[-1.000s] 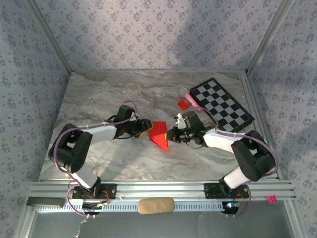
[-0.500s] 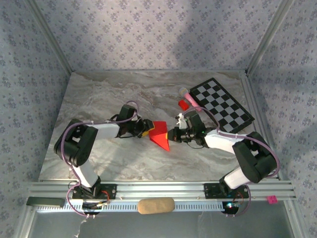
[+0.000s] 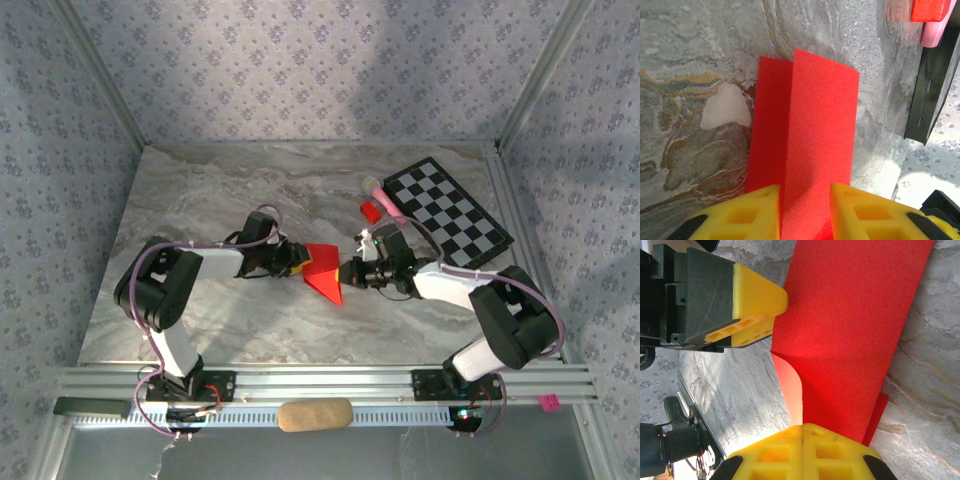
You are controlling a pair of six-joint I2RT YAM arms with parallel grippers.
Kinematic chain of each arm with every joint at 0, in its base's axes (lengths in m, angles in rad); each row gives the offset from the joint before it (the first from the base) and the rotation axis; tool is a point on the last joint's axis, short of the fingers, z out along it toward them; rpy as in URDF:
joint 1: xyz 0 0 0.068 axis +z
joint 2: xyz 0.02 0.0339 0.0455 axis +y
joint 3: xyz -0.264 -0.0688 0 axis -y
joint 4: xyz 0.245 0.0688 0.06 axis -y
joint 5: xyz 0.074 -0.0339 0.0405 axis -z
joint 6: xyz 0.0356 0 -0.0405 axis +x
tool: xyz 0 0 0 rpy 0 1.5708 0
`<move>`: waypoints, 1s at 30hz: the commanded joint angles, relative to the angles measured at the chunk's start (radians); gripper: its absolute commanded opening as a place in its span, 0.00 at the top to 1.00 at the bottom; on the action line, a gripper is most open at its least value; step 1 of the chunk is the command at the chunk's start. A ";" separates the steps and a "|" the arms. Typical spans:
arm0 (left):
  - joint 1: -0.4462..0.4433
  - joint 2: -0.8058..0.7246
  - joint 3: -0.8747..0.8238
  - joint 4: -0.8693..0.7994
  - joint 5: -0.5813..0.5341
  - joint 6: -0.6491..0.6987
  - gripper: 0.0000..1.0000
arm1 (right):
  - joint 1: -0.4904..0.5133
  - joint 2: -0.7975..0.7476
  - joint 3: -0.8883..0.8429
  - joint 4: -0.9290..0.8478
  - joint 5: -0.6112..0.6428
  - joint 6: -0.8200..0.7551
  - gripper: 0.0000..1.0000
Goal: Fold a paper plane with a square sheet of paper (pick it up from the middle)
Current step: Fourth fold the wing at the center of the table.
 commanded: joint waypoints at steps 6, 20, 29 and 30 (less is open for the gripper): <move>0.006 0.008 0.016 0.038 0.003 -0.009 0.84 | -0.010 -0.020 -0.014 -0.007 -0.001 -0.004 0.99; -0.012 -0.103 -0.032 0.018 -0.163 -0.051 1.00 | 0.013 -0.055 0.052 -0.232 0.190 -0.079 0.72; -0.095 -0.219 -0.090 -0.027 -0.396 -0.162 1.00 | 0.131 -0.197 0.051 -0.260 0.538 -0.181 0.58; -0.099 -0.226 -0.093 -0.030 -0.402 -0.167 1.00 | 0.169 -0.212 0.033 -0.214 0.597 -0.215 0.58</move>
